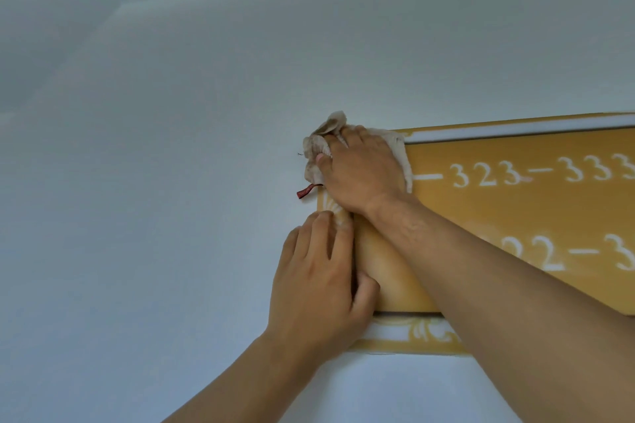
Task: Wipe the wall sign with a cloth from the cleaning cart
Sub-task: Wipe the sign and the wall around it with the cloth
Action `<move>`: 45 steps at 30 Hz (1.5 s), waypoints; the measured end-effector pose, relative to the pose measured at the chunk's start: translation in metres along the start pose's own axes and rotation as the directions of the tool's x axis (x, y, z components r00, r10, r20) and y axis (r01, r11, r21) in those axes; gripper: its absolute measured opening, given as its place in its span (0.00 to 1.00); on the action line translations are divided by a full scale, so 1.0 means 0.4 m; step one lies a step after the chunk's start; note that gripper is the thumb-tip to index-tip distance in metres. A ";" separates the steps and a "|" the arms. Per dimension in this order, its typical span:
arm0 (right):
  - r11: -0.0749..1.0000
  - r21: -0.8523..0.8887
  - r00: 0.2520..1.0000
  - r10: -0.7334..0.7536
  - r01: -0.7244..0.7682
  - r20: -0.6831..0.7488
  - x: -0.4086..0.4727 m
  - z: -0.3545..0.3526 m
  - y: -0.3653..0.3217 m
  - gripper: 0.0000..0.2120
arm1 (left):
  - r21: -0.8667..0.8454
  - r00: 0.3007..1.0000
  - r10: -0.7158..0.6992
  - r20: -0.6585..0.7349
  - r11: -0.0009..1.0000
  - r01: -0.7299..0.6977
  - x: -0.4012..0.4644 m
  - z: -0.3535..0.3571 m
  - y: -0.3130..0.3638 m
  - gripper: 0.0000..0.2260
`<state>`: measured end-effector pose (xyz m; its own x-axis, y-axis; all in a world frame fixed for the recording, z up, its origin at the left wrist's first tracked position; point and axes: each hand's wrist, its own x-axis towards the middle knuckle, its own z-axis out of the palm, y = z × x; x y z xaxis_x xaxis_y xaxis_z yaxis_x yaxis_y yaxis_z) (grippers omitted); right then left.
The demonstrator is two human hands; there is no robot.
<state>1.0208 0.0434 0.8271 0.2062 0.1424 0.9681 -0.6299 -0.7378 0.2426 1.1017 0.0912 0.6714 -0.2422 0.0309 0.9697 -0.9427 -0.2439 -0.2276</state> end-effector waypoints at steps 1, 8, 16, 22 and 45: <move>1.000 0.007 1.000 -0.005 0.005 0.001 0.001 0.004 -0.005 0.24 | -0.004 1.000 0.012 -0.005 1.000 -0.012 -0.001 0.001 -0.001 0.26; 0.998 0.028 0.997 -0.065 0.065 0.027 0.005 0.013 -0.013 0.24 | -0.013 1.000 0.013 -0.014 1.000 -0.013 -0.005 0.004 0.001 0.24; 0.971 0.073 0.969 -0.235 0.229 0.079 -0.008 0.020 -0.066 0.21 | -0.015 1.000 0.004 0.015 1.000 -0.003 -0.020 -0.006 0.001 0.18; 0.863 0.363 0.916 -0.396 0.351 0.058 -0.068 -0.001 -0.093 0.13 | -0.068 1.000 0.004 0.024 0.998 -0.002 -0.058 -0.031 0.024 0.15; 0.940 0.314 0.975 -0.068 0.133 -0.210 -0.279 -0.294 0.334 0.15 | -0.270 0.998 0.056 0.017 0.962 -0.049 0.038 0.055 0.508 0.20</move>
<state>0.8256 0.0065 0.7589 0.0863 0.3273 0.9410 -0.3295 -0.8820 0.3370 0.9117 0.0207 0.6419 -0.2907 0.0004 0.9568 -0.9565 0.0257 -0.2906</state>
